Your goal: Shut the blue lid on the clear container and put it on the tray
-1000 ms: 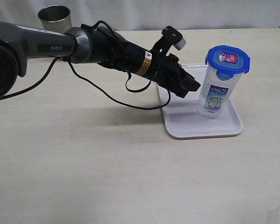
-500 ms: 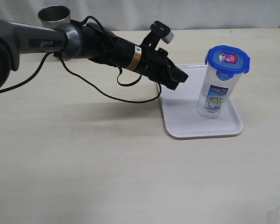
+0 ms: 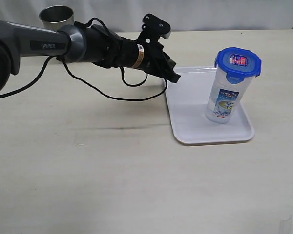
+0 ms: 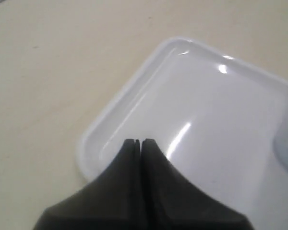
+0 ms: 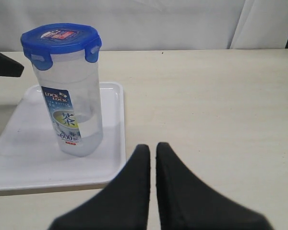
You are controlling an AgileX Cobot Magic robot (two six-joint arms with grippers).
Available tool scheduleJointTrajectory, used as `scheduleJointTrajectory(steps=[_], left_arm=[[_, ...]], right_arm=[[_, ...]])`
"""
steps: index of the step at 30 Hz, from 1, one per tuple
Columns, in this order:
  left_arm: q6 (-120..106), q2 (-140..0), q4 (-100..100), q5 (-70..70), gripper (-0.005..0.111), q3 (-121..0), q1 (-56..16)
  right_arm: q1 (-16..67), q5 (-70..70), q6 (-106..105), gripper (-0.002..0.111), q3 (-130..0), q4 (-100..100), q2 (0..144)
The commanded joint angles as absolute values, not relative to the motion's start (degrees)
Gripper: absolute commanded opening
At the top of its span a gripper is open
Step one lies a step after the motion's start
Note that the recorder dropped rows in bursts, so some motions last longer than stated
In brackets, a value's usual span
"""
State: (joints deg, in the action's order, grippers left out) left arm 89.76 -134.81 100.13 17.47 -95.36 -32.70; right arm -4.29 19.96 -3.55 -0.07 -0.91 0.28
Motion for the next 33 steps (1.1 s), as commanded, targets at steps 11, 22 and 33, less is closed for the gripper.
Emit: scheduleJointTrajectory(steps=[11, 22, 33], left_arm=[[53.79, -112.02, 91.58, -39.82, 0.000, -68.80, -35.37], [3.07, -101.98, 27.65, -28.89, 0.000, -61.35, -34.11], [6.89, -79.76, 23.13, 0.00, 0.000, -42.50, -33.99]], right_arm=[[-4.57, 19.83, -3.64, 0.005, 0.00, -1.08, 0.00], [-4.57, 19.83, -3.64, 0.005, 0.00, -1.08, 0.00], [-4.57, 19.83, -3.64, 0.005, 0.00, -1.08, 0.00]])
